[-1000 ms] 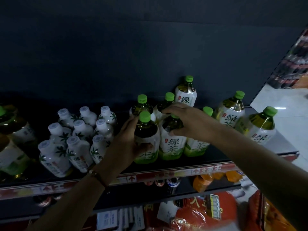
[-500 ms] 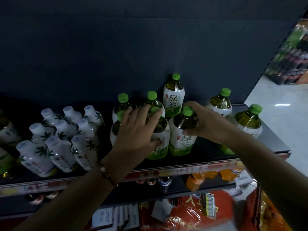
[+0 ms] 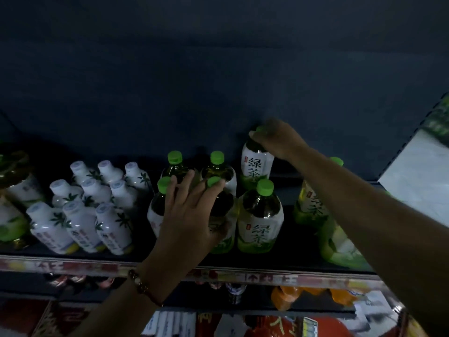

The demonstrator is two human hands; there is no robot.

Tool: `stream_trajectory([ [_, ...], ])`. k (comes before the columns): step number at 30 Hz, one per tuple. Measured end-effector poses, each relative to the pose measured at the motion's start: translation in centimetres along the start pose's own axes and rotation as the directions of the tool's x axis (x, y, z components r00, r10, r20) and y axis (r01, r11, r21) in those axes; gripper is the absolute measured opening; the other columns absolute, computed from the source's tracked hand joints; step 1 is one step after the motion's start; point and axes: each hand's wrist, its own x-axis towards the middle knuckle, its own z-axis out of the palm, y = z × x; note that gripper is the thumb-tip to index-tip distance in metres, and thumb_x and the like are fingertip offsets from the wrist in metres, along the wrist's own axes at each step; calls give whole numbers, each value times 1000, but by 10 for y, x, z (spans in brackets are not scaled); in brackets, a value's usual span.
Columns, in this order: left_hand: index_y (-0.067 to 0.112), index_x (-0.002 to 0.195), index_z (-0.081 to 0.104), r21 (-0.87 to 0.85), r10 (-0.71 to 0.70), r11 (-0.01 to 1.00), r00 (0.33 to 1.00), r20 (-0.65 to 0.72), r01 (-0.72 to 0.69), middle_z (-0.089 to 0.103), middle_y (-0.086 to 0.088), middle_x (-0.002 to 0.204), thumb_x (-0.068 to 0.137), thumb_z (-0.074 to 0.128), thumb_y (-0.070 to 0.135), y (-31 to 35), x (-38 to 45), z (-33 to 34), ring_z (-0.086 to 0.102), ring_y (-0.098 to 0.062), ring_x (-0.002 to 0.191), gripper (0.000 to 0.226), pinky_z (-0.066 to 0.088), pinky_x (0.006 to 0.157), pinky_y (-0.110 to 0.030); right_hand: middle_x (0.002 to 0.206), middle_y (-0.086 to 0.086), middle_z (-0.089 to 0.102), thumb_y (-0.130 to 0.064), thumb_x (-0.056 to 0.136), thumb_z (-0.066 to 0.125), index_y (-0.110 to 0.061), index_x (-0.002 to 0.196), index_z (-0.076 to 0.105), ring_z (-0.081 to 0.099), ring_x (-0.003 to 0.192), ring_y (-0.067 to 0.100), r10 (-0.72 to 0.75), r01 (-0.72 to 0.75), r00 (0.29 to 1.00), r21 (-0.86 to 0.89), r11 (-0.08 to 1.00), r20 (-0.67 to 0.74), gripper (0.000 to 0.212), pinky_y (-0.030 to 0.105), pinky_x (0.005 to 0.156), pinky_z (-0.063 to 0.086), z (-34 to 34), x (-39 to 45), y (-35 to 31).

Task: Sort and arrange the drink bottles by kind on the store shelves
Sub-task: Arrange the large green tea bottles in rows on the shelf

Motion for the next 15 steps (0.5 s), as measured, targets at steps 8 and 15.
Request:
stream_trajectory([
  [8, 16, 145, 39, -38, -39, 999, 998, -49, 38, 40, -15, 153, 83, 74, 39, 8, -3, 14, 24, -37, 148, 75, 17, 119, -59, 112, 11, 64, -47, 92, 55, -11, 118, 58, 61, 99, 30, 167, -171, 985, -95, 981, -45, 44, 35, 74, 46, 25, 30, 16],
  [15, 16, 143, 39, -28, -29, 999, 998, -48, 28, 33, -7, 159, 77, 79, 37, 10, 0, 13, 20, -30, 151, 80, 19, 119, -58, 92, 3, 64, -51, 88, 60, -19, 96, 58, 61, 88, 22, -26, 56, 984, -167, 984, 177, 32, 30, 66, 42, 4, -18, 25],
])
